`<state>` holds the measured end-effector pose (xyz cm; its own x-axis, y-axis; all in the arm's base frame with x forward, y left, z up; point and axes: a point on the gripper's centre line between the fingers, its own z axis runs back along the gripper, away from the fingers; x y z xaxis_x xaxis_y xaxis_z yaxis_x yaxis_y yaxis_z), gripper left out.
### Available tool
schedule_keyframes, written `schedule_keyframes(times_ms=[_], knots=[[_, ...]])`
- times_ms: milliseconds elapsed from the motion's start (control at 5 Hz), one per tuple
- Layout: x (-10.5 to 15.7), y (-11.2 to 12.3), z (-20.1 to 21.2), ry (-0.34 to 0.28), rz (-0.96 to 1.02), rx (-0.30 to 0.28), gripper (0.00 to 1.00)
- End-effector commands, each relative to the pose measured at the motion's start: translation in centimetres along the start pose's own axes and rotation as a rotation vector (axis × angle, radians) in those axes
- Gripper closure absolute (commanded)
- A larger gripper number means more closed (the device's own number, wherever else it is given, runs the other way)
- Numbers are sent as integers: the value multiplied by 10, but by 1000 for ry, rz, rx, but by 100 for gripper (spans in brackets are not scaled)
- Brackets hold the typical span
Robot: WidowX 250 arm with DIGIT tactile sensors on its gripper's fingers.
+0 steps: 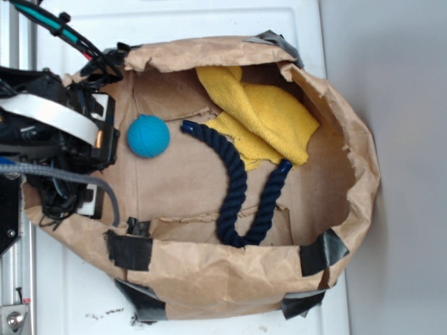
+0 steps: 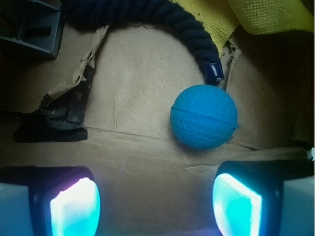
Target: Grab the blue ball.
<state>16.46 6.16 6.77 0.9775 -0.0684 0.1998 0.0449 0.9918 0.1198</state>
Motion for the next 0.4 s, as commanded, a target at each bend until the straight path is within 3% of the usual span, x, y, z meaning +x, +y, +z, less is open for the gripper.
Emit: schedule_keyframes(times_ms=[0,200], knots=[[21,5,-1,31,45,-13,0],[42,-2,-2,73,58,6,0]])
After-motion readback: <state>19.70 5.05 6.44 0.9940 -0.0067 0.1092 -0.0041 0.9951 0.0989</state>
